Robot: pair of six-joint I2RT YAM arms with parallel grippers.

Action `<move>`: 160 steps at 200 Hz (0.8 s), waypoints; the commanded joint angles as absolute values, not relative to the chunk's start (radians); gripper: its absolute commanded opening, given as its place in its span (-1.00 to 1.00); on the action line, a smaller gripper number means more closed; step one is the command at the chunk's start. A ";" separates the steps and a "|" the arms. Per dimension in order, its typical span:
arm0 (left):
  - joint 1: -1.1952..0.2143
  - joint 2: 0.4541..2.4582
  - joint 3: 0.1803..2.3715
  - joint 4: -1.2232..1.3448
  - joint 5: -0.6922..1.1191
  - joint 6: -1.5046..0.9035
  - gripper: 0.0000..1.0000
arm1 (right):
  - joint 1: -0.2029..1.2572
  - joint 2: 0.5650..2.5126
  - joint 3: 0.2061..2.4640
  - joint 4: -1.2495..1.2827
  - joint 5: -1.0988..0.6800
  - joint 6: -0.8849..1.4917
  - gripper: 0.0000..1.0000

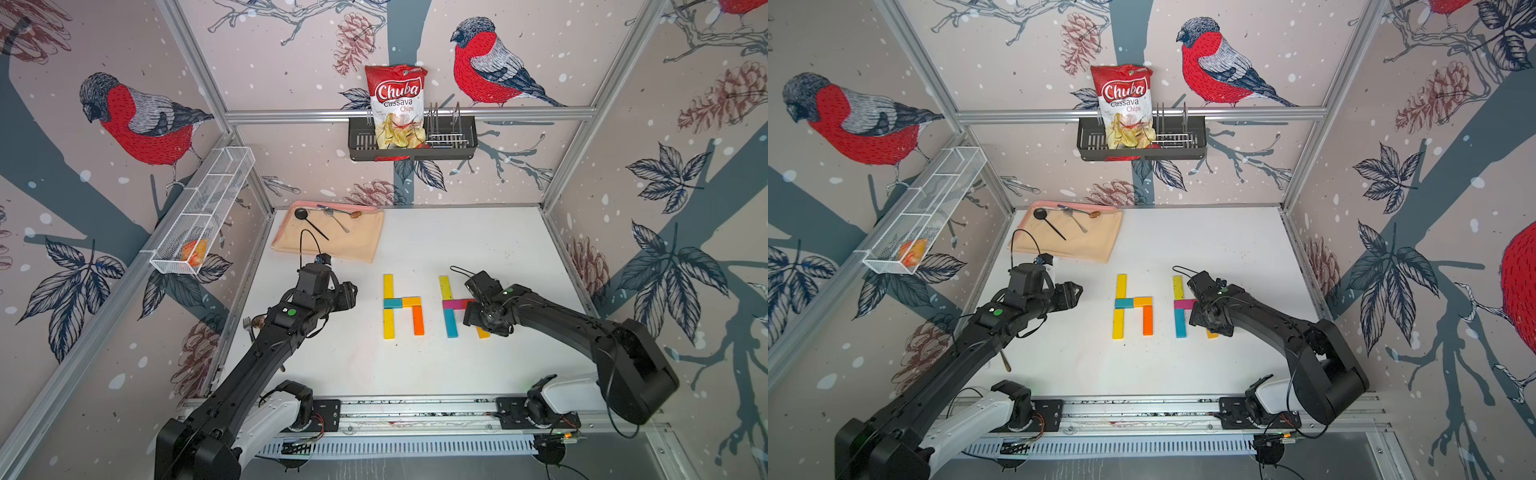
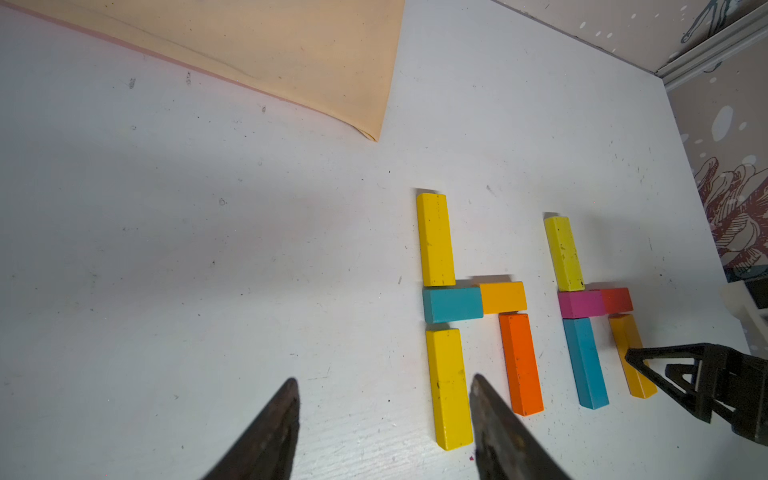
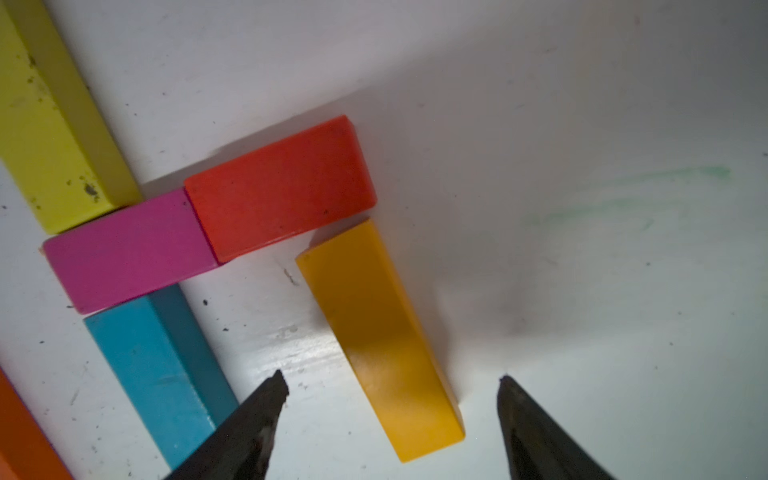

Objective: Assemble the letter h with building blocks
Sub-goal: Assemble the building block at the center of the board.

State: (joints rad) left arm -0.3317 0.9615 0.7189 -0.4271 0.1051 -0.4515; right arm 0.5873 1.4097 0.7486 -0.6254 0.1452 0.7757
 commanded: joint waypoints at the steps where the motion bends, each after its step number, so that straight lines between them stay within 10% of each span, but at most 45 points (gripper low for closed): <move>1: -0.331 0.960 0.721 -0.402 0.102 -0.442 0.28 | 0.577 1.434 0.750 -0.599 0.137 0.721 0.54; 160: -0.330 0.962 0.720 -0.402 0.101 -0.443 0.28 | 0.557 1.453 0.741 -0.586 0.144 0.706 0.20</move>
